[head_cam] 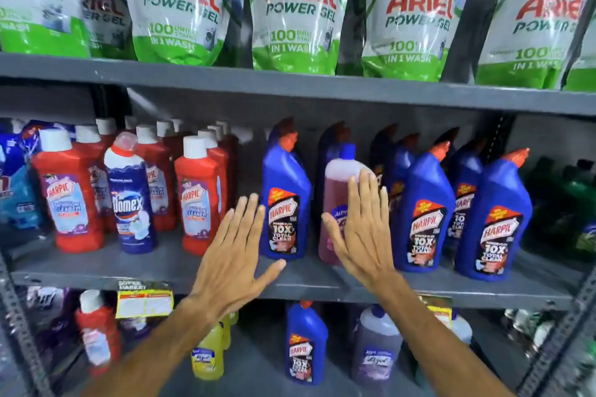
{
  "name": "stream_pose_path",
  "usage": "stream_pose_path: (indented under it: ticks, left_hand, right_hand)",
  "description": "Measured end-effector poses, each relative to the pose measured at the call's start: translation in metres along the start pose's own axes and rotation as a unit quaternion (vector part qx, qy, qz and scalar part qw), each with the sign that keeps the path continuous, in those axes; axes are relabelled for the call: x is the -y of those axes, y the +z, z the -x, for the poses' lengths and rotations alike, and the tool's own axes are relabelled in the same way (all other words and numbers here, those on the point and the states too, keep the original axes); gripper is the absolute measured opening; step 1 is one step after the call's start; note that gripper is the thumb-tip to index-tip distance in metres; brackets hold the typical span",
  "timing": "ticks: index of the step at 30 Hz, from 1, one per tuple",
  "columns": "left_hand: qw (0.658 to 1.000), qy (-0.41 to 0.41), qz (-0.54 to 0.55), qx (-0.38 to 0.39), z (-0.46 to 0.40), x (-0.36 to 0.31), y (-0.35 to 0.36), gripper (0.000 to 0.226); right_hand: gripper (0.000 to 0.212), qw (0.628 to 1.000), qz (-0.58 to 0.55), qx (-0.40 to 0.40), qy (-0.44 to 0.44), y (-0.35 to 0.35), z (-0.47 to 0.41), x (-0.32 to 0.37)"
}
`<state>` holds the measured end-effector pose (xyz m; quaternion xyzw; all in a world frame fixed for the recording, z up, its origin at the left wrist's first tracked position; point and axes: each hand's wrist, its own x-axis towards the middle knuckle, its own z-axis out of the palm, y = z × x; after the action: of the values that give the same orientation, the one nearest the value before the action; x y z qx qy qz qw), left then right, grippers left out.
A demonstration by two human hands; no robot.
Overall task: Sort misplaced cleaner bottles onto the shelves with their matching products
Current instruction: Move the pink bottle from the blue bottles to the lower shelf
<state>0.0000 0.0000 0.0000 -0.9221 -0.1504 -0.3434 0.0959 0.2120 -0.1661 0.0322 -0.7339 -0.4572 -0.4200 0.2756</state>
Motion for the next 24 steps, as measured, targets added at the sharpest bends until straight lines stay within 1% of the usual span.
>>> stream_pose_path:
  ticks: [3,5,8,10,11,13,16,18,20,22,24]
  left_hand:
    - [0.997,-0.050,0.002,0.054,0.020,0.004,0.021,0.106]
    - [0.993,-0.064,-0.005,0.096,0.030,0.004,0.034,0.108]
    - [0.982,-0.079,0.001,0.169,0.030,0.005,0.040,0.114]
    - [0.975,-0.091,0.011,0.203,0.029,0.007,0.042,0.119]
    - [0.971,-0.097,0.020,0.217,0.028,0.008,0.043,0.121]
    - [0.968,-0.094,0.020,0.231,0.026,0.009,0.043,0.123]
    - [0.969,-0.089,0.003,0.230,0.026,0.010,0.046,0.122]
    - [0.968,-0.094,-0.005,0.232,0.027,0.010,0.046,0.119]
    - [0.968,-0.095,-0.007,0.231,0.027,0.010,0.046,0.118]
    - [0.968,-0.096,-0.009,0.233,0.026,0.010,0.045,0.119]
    - [0.967,-0.096,-0.010,0.237,0.026,0.009,0.044,0.120]
  right_hand:
    - [0.089,0.995,-0.068,0.009,0.073,0.013,0.014,-0.005]
    - [0.091,0.984,-0.136,0.012,0.115,0.024,0.023,-0.009]
    - [0.100,0.942,-0.260,0.054,0.205,0.031,0.022,-0.016]
    - [0.106,0.903,-0.336,0.081,0.256,0.033,0.019,-0.021]
    - [0.105,0.880,-0.378,0.087,0.274,0.033,0.018,-0.024]
    - [0.093,0.837,-0.449,0.096,0.299,0.034,0.018,-0.035]
    - [0.070,0.793,-0.505,0.125,0.316,0.038,0.019,-0.054]
    - [0.070,0.762,-0.542,0.145,0.324,0.040,0.018,-0.063]
    - [0.076,0.735,-0.570,0.156,0.331,0.040,0.016,-0.066]
    - [0.074,0.722,-0.585,0.160,0.334,0.038,0.014,-0.067]
    - [0.064,0.716,-0.588,0.158,0.342,0.035,0.014,-0.065]
